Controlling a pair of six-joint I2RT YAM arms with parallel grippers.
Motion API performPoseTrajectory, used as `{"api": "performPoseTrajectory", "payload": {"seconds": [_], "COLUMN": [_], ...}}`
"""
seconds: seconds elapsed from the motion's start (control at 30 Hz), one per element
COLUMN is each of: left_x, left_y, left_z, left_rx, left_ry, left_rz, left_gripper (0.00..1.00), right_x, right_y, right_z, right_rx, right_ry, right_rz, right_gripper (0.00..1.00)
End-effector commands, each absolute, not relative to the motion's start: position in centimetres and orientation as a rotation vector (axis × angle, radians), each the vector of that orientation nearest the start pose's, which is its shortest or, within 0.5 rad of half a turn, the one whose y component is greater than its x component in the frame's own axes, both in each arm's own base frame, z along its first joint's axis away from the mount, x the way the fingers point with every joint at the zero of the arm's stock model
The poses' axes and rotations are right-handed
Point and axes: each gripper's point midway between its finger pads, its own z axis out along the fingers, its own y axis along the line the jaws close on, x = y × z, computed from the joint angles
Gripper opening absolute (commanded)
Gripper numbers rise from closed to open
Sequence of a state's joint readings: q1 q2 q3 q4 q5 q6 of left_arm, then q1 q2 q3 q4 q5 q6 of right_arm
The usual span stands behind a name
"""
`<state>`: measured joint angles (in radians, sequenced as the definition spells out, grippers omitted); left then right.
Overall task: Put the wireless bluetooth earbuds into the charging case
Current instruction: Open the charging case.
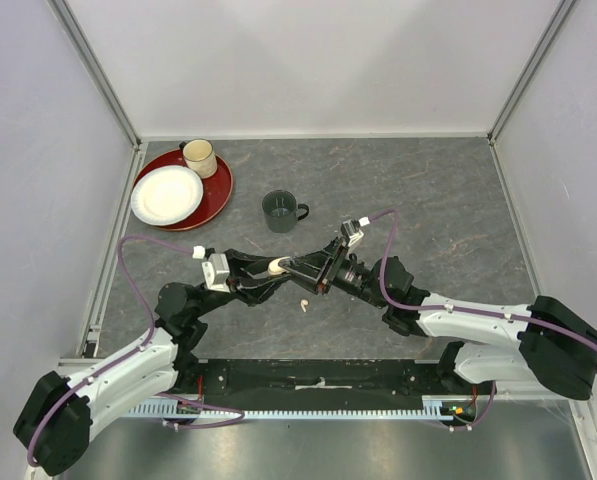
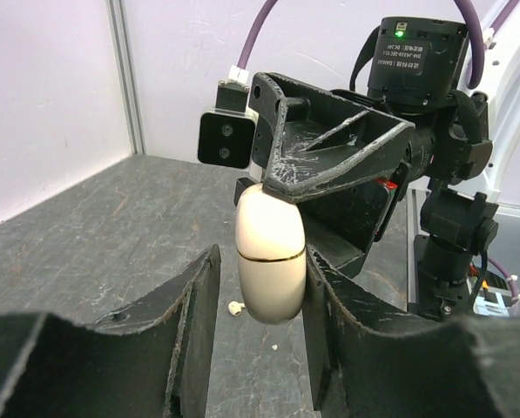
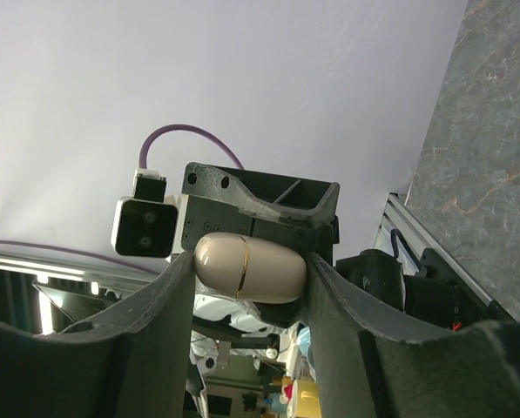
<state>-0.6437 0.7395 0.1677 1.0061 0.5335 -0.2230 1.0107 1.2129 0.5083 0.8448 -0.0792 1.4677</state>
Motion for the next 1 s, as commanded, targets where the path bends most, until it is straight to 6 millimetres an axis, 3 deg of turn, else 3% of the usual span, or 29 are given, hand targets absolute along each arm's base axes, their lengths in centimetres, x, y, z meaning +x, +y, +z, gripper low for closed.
{"api": "performPoseTrajectory", "payload": {"seconds": [0.0, 0.4, 0.53, 0.8, 0.97], "left_x": [16.32, 16.33, 16.36, 16.39, 16.52], "left_y": [-24.7, -24.55, -24.63, -24.66, -24.68], "left_z": [28.24, 28.64, 28.48, 28.31, 28.28], "left_rx": [0.726, 0.71, 0.714, 0.713, 0.705], "left_ry": [0.973, 0.959, 0.966, 0.974, 0.982], "left_rz": [-1.069, -1.068, -1.07, -1.074, -1.078], "left_gripper": [0.46, 0.4, 0.27, 0.4, 0.41], "right_x": [16.1, 16.35, 16.37, 16.34, 16.28], "right_y": [36.55, 36.49, 36.48, 36.43, 36.44], "right_z": [29.3, 29.0, 29.04, 29.32, 29.24], "right_rx": [0.334, 0.356, 0.357, 0.355, 0.357], "right_ry": [1.711, 1.709, 1.707, 1.688, 1.69], "right_rz": [2.08, 2.078, 2.078, 2.093, 2.096], "right_gripper": [0.17, 0.17, 0.17, 0.18, 0.17]}}
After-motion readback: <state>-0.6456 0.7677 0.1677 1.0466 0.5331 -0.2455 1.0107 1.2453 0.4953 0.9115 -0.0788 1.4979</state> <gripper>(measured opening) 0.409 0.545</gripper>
